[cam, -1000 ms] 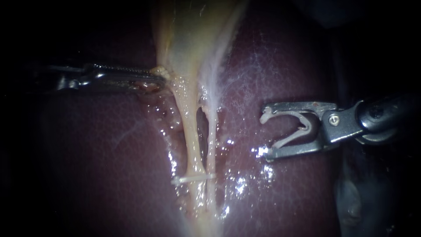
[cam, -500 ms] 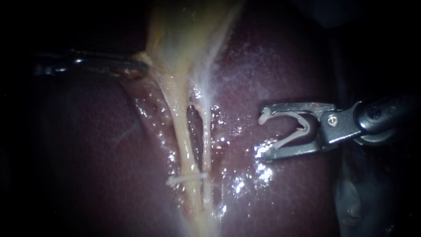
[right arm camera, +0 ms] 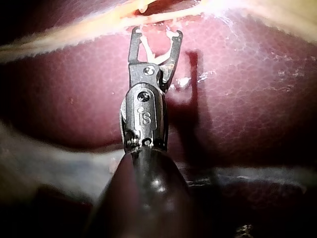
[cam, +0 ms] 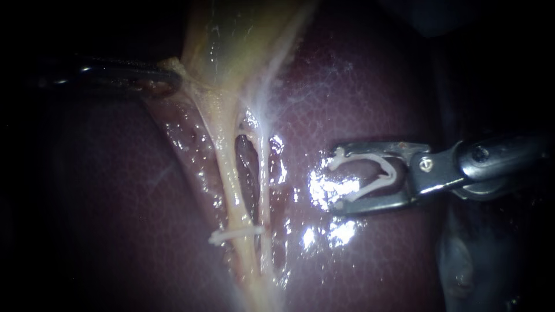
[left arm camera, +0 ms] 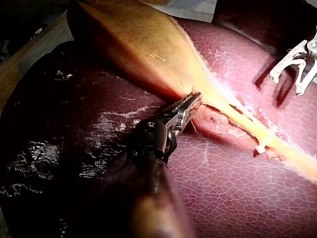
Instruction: Clipping second clip left tube
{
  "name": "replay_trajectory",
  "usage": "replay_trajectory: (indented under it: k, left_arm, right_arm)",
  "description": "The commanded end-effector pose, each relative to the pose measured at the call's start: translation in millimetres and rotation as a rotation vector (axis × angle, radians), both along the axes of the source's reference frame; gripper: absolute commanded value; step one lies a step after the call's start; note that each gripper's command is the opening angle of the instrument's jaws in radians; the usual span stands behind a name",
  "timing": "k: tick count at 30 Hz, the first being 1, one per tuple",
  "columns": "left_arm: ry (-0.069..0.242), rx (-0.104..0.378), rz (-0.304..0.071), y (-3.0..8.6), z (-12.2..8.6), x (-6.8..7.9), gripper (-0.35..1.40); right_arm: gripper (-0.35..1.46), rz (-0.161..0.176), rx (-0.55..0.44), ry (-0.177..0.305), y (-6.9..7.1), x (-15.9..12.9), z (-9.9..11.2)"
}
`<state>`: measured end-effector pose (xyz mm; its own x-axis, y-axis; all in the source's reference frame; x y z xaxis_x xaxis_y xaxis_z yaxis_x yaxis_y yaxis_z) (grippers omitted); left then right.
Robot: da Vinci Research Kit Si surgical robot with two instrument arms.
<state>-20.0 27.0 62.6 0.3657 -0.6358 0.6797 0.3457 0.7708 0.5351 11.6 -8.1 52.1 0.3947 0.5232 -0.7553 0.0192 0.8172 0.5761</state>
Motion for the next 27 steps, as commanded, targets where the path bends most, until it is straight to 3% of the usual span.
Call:
replay_trajectory:
  k: [1, 15, 27]
  left_arm:
    - [0.0, -0.001, 0.0, 0.0, 0.1, -0.1, -0.35]
    - [0.002, -0.002, -0.002, -0.2, 0.1, -0.3, -0.35]
    - [0.003, -0.003, -0.002, -0.4, 0.2, -0.4, -0.35]
  right_arm:
    - [0.49, 0.002, 0.013, 0.002, -0.1, 0.4, 0.2]
    - [0.49, 0.036, 0.221, 0.015, -2.5, 5.2, 2.5]
    - [0.49, 0.037, 0.32, 0.03, -3.5, 7.3, 5.7]
